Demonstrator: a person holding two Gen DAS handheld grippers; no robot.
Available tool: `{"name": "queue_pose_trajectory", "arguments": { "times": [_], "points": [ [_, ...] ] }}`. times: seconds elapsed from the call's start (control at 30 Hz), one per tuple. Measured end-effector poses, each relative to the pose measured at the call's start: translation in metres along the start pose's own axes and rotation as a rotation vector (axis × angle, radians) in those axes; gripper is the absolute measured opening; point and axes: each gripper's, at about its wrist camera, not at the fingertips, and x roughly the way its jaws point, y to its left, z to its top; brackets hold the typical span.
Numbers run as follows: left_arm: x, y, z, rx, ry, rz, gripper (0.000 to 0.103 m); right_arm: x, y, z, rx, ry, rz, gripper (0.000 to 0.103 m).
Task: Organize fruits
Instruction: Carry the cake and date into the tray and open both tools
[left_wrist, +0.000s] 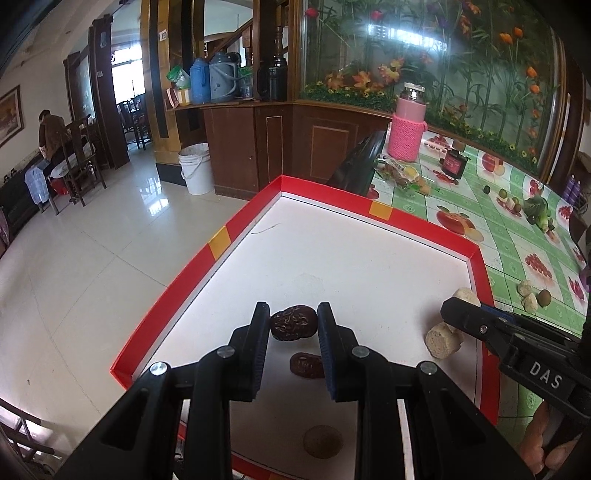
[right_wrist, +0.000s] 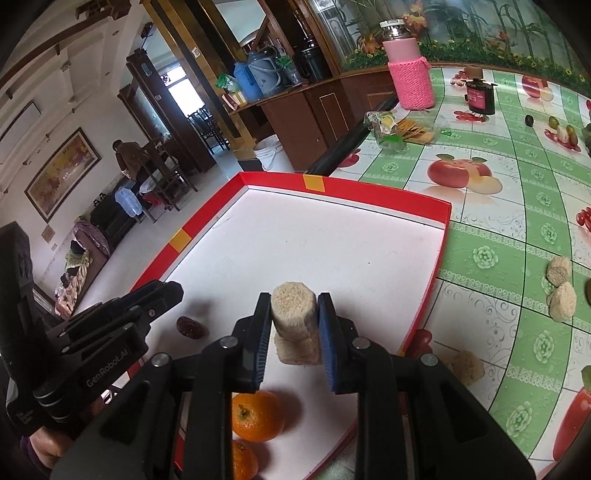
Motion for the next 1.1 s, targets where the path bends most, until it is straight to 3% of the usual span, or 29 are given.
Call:
{"name": "queue_pose_trajectory", "arguments": {
  "times": [0.67,0.83,1.1],
  "points": [
    [0.016,0.003,-0.011,-0.002,0.074,-0.003,0.026,0.015,-0.004,0.001,0.019,0.052,-0.017,0.027],
    [0.013,0.004,-0.012,-0.008,0.078,0.003,0.026,0.008,-0.002,0.001,0.023,0.035,0.029,0.027],
    [0.003,0.009,-0.009,-0.050,0.060,0.019,0.061,-0.009,-0.001,0.002,0.019,-0.010,0.010,0.027]
  ]
}}
